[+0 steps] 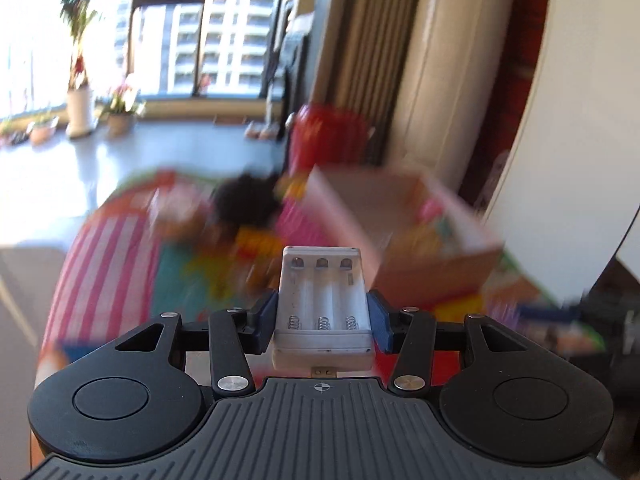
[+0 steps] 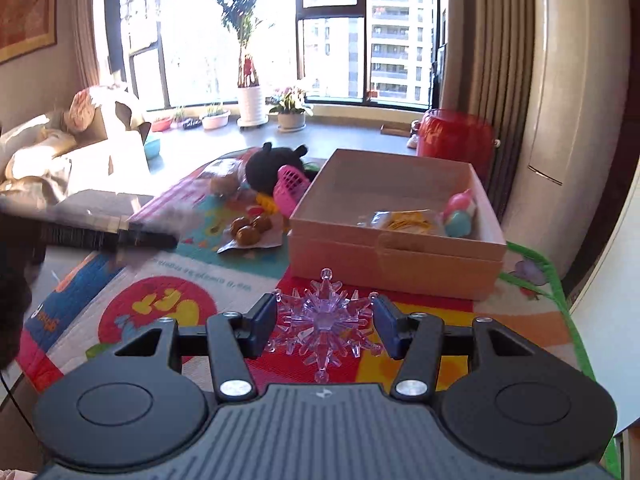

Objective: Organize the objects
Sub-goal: 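Carry the charger and snowflake into the pink box and release both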

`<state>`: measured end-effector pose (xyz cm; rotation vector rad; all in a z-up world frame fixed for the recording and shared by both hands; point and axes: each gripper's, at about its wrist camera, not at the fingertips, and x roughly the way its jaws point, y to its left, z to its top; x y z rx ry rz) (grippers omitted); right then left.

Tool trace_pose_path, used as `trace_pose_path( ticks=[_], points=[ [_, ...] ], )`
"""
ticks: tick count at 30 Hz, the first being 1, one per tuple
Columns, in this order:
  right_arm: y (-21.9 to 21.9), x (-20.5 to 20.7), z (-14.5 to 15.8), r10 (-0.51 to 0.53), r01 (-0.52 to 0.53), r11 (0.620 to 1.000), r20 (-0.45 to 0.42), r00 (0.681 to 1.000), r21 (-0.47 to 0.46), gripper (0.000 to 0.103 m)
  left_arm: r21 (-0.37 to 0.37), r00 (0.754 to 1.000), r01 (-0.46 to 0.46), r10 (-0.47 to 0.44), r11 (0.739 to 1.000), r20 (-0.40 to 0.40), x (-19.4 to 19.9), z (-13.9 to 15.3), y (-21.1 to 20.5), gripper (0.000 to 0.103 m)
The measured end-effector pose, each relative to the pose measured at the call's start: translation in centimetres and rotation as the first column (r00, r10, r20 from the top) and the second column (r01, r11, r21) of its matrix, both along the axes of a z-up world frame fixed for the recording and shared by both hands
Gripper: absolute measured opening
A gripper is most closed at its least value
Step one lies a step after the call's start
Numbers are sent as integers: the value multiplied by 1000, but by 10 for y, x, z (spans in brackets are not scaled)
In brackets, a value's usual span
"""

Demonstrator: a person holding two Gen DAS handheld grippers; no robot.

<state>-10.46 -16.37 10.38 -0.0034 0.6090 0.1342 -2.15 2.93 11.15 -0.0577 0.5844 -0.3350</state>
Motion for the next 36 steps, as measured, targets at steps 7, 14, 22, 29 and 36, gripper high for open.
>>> trace_pose_path(
  ticks=[7,14,22,29,36],
  points=[
    [-26,-7,4,-75,74,997,36,997,14,53,-118,993,14,0,993,120,93,31,-64,53],
    [-52,-10,4,-150,149,988,21,989,43,53,-214,999,-1,11,977,46,103,-9,-54,51],
    [-58,46,51,-132,126,990,106,986,58,53,11,999,4,-4,1000,-35,33,-56,11,51],
    [-61,157,92,-212,201,975,120,970,100,96,31,993,-44,47,999,-106,17,-74,53,51],
    [-37,133,35,-196,195,980,36,980,31,101,-11,997,-24,23,1000,-77,43,-73,64,51]
  ],
)
